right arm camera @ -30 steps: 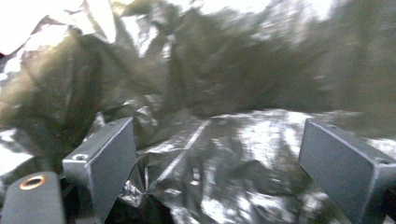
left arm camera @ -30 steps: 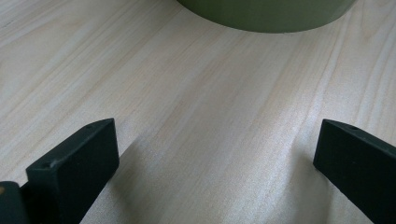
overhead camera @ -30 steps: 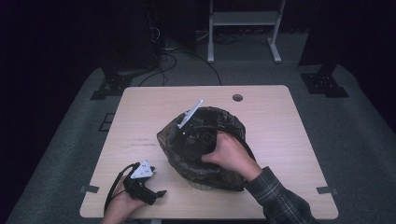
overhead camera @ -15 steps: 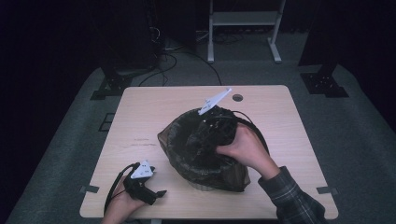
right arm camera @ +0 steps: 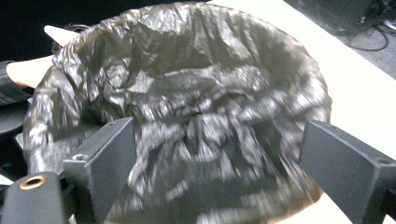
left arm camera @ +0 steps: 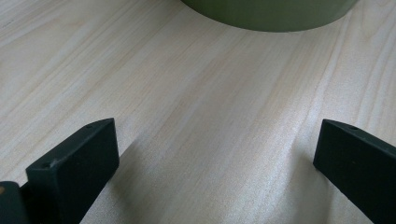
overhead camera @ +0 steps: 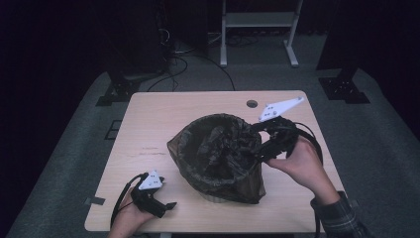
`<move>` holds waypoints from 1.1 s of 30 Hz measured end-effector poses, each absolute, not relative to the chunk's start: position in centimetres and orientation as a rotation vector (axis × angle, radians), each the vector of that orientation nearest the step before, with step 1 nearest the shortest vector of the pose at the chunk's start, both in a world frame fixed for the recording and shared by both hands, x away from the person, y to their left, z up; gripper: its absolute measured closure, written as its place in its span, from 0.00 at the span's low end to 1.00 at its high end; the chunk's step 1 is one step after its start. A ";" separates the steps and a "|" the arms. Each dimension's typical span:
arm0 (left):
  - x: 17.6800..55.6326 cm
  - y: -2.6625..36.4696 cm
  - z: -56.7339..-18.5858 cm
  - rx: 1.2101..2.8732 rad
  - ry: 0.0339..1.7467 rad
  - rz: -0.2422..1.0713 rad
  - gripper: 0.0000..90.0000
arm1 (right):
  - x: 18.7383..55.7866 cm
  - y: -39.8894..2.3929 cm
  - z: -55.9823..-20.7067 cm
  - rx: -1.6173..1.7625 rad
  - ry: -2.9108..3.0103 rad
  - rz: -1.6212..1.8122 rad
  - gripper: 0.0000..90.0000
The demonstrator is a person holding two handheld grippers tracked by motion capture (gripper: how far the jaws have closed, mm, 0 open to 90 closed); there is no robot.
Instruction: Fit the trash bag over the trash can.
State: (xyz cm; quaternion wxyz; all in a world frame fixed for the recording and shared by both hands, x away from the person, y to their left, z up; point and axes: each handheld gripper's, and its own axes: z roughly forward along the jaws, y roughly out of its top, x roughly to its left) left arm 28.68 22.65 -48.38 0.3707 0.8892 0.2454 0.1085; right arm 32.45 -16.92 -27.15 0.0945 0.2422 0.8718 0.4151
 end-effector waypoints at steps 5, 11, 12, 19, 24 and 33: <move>28.7 22.6 -48.4 2.280 0.630 0.279 0.00 | 31.4 -19.4 -27.9 0.750 2.544 1.254 0.11; 28.7 22.6 -48.4 2.280 0.630 0.279 0.00 | 30.2 -22.0 -29.4 0.788 2.503 1.245 0.11; 28.7 22.6 -48.4 2.281 0.629 0.279 0.00 | 30.0 -22.4 -29.7 0.798 2.499 1.245 0.11; 28.7 22.7 -48.4 2.282 0.630 0.278 0.00 | 29.2 -24.7 -32.7 0.844 2.472 1.250 0.11; 28.7 22.7 -48.4 2.282 0.630 0.278 0.00 | 29.2 -26.0 -35.2 0.895 2.455 1.235 0.11; 28.7 22.6 -48.4 2.281 0.630 0.279 0.00 | 29.0 -27.1 -40.1 0.948 2.448 1.155 0.11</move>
